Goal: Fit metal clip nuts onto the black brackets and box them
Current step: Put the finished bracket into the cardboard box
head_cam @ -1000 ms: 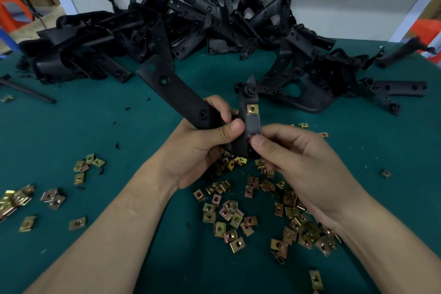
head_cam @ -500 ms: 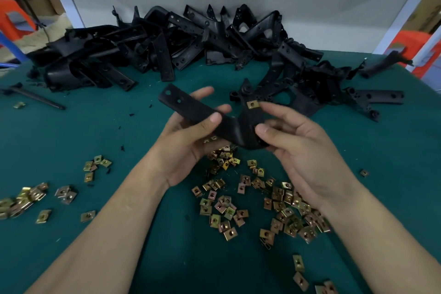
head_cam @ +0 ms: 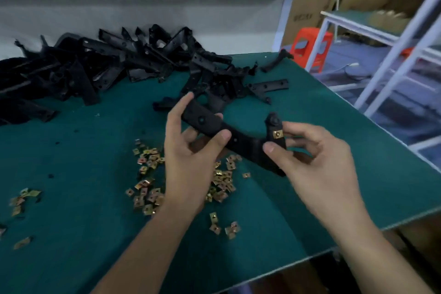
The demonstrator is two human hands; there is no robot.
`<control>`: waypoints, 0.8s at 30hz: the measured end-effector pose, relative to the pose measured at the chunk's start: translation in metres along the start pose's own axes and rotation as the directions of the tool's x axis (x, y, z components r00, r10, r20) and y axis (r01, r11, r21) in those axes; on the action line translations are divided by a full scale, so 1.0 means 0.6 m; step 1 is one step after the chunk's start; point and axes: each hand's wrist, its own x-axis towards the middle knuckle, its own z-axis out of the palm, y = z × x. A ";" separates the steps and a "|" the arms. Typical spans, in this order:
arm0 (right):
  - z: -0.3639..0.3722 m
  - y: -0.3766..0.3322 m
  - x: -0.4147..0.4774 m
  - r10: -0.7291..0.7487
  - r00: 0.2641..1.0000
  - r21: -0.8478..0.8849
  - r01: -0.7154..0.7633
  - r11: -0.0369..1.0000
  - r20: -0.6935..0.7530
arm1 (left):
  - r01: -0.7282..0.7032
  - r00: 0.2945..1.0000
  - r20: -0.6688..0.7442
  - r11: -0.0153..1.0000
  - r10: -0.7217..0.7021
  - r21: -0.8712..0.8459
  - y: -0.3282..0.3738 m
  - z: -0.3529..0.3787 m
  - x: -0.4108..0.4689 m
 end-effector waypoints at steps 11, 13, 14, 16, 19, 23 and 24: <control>-0.310 0.036 -0.220 0.131 0.797 -0.137 -0.258 0.956 -0.589 | 0.184 0.826 0.518 0.975 -0.224 0.128 -0.036 0.265 -0.166; -0.340 0.047 -0.257 0.188 0.778 -0.168 -0.352 0.921 -0.599 | 0.181 0.767 0.581 0.961 -0.271 0.209 -0.055 0.289 -0.183; -0.351 0.054 -0.273 0.223 0.765 -0.171 -0.398 0.901 -0.604 | 0.172 0.741 0.604 0.952 -0.294 0.253 -0.067 0.298 -0.190; -0.366 0.067 -0.300 0.279 0.737 -0.198 -0.488 0.850 -0.616 | 0.177 0.675 0.646 0.928 -0.357 0.328 -0.094 0.313 -0.206; -0.379 0.091 -0.332 0.354 0.731 -0.300 -0.599 0.742 -0.583 | 0.174 0.576 0.686 0.887 -0.444 0.428 -0.130 0.326 -0.235; -0.386 0.116 -0.356 0.492 0.732 -0.373 -0.671 0.641 -0.472 | 0.041 0.504 0.698 0.822 -0.508 0.568 -0.165 0.326 -0.252; -0.388 0.120 -0.357 0.527 0.721 -0.388 -0.689 0.611 -0.450 | -0.019 0.497 0.699 0.799 -0.514 0.601 -0.169 0.322 -0.250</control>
